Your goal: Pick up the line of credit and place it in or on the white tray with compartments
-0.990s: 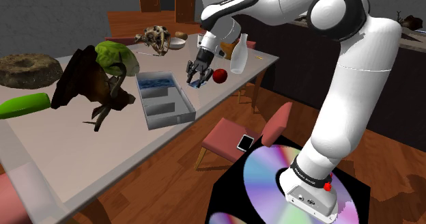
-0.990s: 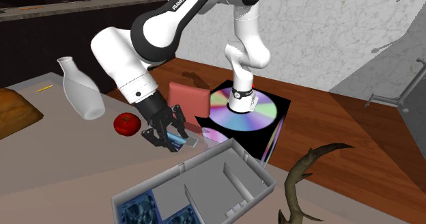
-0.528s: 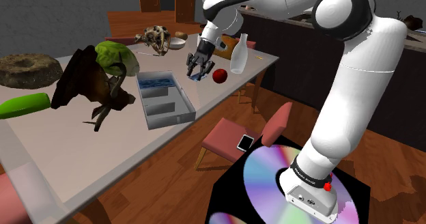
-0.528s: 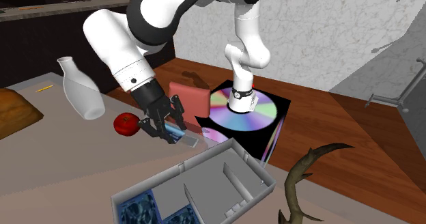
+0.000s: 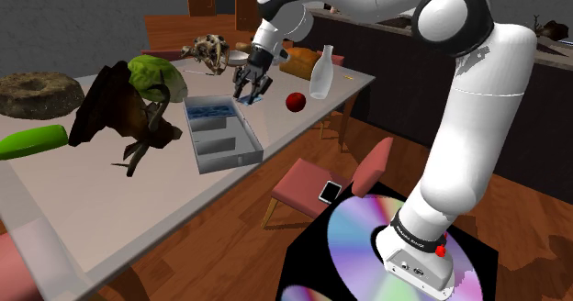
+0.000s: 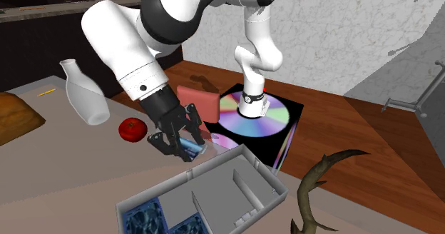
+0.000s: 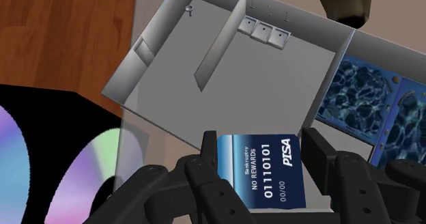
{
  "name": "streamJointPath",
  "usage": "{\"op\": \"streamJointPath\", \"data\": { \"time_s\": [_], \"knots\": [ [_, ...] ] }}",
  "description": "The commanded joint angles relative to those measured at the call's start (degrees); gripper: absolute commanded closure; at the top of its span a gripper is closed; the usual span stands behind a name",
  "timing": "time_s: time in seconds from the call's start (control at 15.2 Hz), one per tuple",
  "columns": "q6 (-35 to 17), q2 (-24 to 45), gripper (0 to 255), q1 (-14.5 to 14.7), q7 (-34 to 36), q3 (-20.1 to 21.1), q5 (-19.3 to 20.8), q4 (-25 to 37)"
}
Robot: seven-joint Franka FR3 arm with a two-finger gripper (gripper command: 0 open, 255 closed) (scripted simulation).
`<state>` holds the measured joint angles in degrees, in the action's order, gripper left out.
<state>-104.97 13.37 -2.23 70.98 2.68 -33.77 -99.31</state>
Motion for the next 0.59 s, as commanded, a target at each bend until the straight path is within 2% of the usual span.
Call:
{"op": "streamJointPath", "data": {
  "time_s": [0.0,0.4,0.53],
  "knots": [
    [-0.8,1.62,255,1.59,2.65,1.05,-0.02,2.38],
    [-1.97,8.02,255,6.13,10.16,3.44,0.98,11.88],
    [-2.56,8.49,255,6.38,10.15,3.52,0.95,11.85]
  ]
}}
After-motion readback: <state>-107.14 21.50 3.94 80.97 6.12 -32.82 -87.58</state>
